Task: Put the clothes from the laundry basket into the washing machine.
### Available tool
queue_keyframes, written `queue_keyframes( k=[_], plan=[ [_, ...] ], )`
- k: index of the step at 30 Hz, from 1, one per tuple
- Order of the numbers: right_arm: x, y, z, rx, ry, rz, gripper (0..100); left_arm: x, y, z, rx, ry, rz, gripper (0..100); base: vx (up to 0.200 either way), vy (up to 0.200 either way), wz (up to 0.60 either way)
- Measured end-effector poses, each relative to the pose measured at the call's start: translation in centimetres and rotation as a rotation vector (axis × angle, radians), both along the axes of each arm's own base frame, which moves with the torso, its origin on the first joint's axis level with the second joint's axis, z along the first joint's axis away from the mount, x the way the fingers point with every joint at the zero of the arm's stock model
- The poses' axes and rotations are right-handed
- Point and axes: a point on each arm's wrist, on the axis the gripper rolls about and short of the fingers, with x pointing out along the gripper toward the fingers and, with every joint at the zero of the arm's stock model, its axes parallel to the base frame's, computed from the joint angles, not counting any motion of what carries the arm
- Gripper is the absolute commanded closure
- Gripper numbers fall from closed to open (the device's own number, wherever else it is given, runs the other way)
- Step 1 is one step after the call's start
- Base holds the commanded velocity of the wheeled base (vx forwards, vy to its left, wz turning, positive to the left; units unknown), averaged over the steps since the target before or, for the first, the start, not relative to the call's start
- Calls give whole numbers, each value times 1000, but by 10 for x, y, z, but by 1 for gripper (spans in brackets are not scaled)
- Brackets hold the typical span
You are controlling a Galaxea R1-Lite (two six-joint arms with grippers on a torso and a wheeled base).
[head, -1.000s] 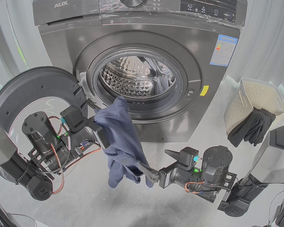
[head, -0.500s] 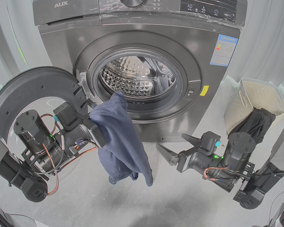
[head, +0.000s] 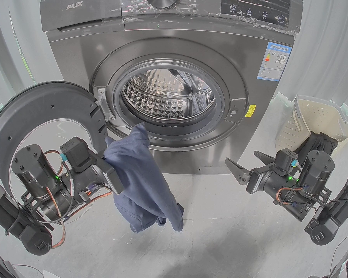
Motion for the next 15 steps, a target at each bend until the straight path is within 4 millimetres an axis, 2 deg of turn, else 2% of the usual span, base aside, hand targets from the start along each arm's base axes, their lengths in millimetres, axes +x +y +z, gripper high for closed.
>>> queue_keyframes(
  k=[10, 15],
  plan=[
    [0, -6, -2, -11, 9, -11, 0, -9, 4, -13, 44, 44, -2, 100, 0, 0, 0],
    [-1, -4, -4, -13, 15, -4, 0, -10, 4, -18, 64, 56, -4, 100, 200, 0, 0]
  ],
)
